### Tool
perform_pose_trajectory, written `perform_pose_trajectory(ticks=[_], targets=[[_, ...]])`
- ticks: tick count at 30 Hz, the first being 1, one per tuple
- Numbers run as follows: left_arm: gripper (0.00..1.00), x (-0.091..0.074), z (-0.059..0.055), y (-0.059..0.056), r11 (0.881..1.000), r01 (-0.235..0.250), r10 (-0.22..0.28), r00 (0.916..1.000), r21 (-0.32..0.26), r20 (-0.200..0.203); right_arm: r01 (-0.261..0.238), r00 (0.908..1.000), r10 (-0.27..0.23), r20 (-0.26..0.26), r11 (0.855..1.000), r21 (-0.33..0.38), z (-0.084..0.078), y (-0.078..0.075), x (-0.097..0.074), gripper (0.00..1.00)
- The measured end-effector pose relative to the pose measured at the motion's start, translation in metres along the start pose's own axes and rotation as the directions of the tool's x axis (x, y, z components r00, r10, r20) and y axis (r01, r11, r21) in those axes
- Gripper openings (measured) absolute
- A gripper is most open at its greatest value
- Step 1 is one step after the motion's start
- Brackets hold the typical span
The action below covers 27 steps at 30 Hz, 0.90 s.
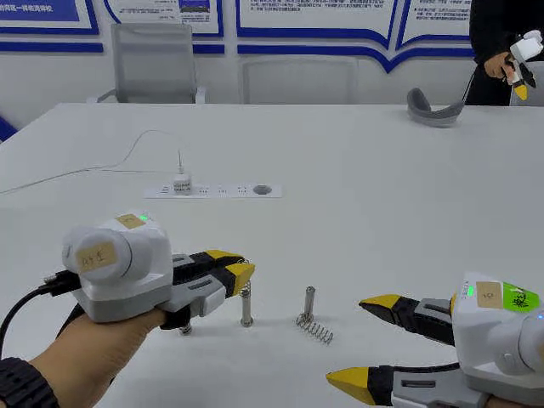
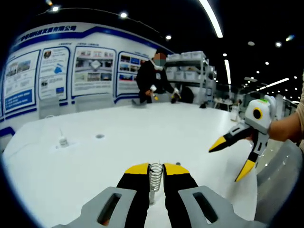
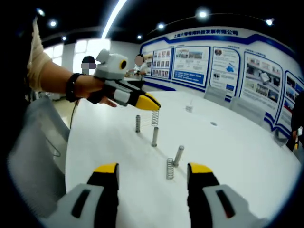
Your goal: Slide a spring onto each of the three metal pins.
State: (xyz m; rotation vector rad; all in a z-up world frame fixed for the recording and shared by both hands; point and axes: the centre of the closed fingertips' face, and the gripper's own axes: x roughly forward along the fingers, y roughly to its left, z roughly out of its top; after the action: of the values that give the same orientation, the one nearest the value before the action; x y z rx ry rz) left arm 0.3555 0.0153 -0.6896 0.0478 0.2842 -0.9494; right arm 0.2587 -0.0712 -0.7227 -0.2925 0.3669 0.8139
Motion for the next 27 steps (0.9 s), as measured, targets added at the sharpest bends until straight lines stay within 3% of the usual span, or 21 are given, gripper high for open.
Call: perform_pose_trajectory(ticks=[27], targets=[[0.09, 0.01, -0.015, 0.004, 1.0, -0.016, 0.016, 0.9992, 0.003, -0.036, 0.009, 1.0, -0.009, -0.003, 1.0, 0.014, -0.005, -0.002, 0.0, 0.59]])
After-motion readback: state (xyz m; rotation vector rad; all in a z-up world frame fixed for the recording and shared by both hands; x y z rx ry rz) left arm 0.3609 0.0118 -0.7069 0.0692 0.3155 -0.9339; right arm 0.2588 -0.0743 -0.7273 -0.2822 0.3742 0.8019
